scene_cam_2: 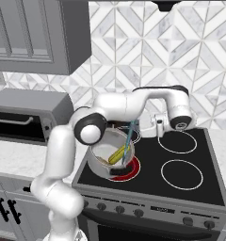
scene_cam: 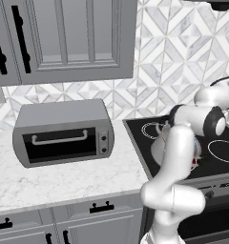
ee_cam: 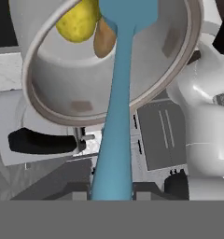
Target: Put the sweet potato and cucumber in the pot. Retrieve the spatula and lightly stir the vegetables in the pot.
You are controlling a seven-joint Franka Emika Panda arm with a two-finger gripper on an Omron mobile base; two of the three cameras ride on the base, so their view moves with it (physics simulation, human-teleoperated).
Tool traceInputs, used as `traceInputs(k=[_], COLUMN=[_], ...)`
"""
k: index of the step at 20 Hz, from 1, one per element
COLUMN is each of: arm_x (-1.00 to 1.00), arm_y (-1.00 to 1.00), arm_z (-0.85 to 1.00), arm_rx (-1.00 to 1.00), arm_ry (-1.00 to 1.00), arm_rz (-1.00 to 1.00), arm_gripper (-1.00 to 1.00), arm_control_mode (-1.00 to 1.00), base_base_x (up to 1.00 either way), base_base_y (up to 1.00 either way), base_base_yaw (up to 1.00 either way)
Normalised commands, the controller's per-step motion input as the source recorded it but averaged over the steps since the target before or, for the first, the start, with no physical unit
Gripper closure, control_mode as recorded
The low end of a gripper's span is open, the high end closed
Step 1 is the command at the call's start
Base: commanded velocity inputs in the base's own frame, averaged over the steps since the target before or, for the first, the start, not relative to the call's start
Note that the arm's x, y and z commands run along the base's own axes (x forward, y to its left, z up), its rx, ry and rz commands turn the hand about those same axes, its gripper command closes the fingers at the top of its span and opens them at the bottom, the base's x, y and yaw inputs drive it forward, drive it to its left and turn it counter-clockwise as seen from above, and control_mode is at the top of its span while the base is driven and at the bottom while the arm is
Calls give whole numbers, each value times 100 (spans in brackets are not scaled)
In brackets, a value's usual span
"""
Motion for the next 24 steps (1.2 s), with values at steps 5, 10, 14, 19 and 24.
traceInputs(k=[5,10,14,19,24], arm_x=[16,16,0,0,0], arm_y=[0,10,39,42,25], arm_z=[0,-1,-24,-26,-14], arm_rx=[6,1,0,0,0], arm_ry=[-2,-9,-12,-13,-16], arm_rz=[9,11,9,7,6], arm_gripper=[100,100,100,100,100], arm_control_mode=[-100,-100,-100,-100,-100], base_base_x=[0,0,0,0,0], base_base_y=[0,0,0,0,0], base_base_yaw=[0,0,0,0,0])
